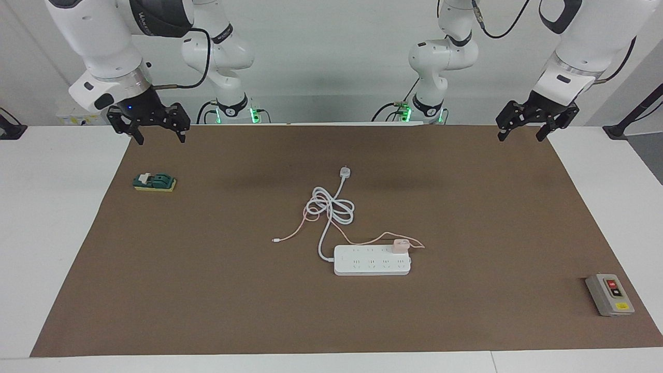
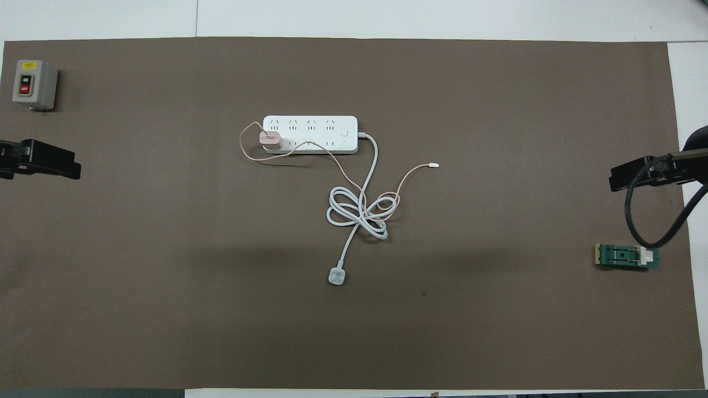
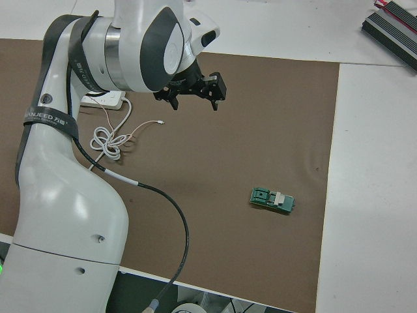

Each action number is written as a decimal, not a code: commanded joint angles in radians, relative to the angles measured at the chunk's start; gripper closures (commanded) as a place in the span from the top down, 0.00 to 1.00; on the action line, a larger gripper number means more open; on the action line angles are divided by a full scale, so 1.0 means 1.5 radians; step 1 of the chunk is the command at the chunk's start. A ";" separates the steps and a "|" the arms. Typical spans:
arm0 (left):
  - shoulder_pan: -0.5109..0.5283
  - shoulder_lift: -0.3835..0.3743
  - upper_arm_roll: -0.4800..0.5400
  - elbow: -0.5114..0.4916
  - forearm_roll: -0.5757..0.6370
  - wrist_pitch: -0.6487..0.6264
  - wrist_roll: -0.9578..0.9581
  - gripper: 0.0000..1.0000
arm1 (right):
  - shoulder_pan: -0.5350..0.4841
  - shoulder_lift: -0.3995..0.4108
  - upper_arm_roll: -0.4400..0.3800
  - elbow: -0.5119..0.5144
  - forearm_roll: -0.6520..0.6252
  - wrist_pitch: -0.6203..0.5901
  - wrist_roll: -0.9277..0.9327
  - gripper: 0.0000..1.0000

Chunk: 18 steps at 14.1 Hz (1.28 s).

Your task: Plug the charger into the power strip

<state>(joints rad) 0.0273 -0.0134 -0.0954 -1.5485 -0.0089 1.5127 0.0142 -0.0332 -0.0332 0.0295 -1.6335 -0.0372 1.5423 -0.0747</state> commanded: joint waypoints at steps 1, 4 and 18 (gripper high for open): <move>-0.009 -0.032 0.005 -0.030 0.012 -0.010 -0.013 1.00 | -0.005 -0.010 0.005 -0.006 -0.001 0.005 -0.017 1.00; -0.009 -0.035 0.004 -0.052 0.010 0.029 -0.012 1.00 | -0.005 -0.010 0.005 -0.006 -0.001 0.004 -0.017 1.00; -0.010 -0.044 0.006 -0.098 0.008 0.046 -0.012 1.00 | -0.005 -0.010 0.005 -0.006 -0.001 0.004 -0.018 1.00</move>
<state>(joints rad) 0.0273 -0.0436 -0.0956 -1.6496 -0.0089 1.5507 0.0120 -0.0332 -0.0332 0.0295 -1.6335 -0.0372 1.5423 -0.0747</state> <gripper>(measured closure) 0.000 0.000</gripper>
